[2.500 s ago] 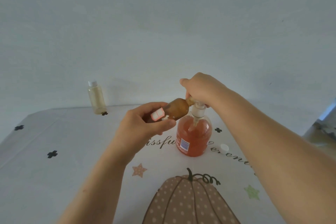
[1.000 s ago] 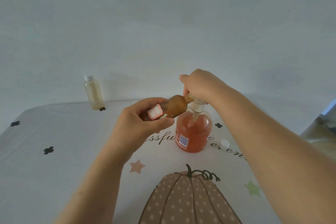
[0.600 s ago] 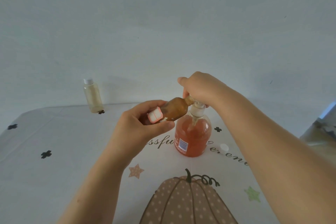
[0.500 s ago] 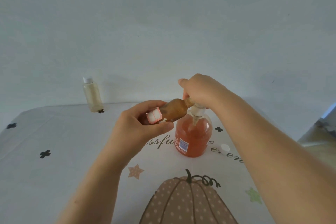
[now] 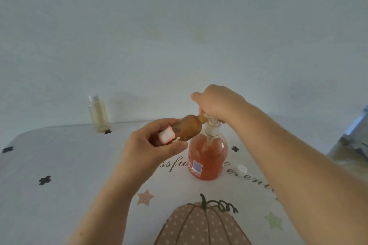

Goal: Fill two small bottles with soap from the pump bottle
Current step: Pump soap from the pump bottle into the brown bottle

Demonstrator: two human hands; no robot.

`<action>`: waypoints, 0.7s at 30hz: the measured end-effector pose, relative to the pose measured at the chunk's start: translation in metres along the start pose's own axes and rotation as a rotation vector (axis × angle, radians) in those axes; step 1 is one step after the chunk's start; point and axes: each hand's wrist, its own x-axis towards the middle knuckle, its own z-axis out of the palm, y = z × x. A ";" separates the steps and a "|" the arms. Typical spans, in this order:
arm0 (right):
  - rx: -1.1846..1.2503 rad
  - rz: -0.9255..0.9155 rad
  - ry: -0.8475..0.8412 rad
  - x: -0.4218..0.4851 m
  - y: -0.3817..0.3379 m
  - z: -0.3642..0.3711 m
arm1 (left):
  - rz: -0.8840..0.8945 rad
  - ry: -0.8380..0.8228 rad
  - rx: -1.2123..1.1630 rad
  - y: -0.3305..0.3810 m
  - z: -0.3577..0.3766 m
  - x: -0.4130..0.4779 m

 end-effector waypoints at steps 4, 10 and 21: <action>0.031 0.012 -0.029 0.000 0.000 0.001 | 0.006 -0.010 -0.012 0.000 -0.001 0.000; 0.009 -0.013 -0.050 0.006 0.009 0.014 | 0.009 -0.021 -0.018 -0.003 -0.001 0.002; 0.036 -0.023 -0.035 0.003 0.003 0.002 | 0.010 -0.015 -0.015 0.000 -0.001 0.000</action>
